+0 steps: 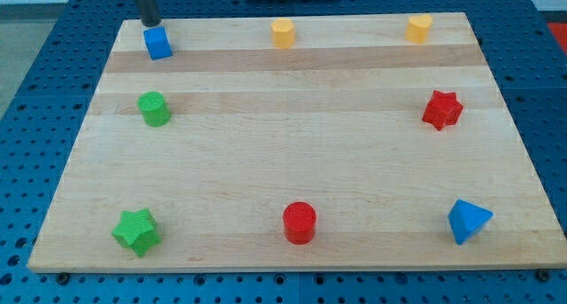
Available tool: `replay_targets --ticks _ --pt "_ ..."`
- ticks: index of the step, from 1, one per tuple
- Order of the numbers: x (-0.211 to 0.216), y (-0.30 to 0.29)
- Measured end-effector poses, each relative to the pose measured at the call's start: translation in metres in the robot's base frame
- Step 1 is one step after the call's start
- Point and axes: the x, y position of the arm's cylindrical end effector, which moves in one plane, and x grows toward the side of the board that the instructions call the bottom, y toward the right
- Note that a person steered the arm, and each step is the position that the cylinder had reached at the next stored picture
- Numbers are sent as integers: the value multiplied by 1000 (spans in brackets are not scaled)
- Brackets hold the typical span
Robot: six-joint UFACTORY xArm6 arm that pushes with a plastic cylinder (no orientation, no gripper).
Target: Push blue cube along with green circle a bit down
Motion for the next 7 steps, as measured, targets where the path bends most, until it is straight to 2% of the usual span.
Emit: replay_targets --ticks 1,2,4,7 --pt "2 17" --pt "41 17" --pt "60 17" --pt "158 17"
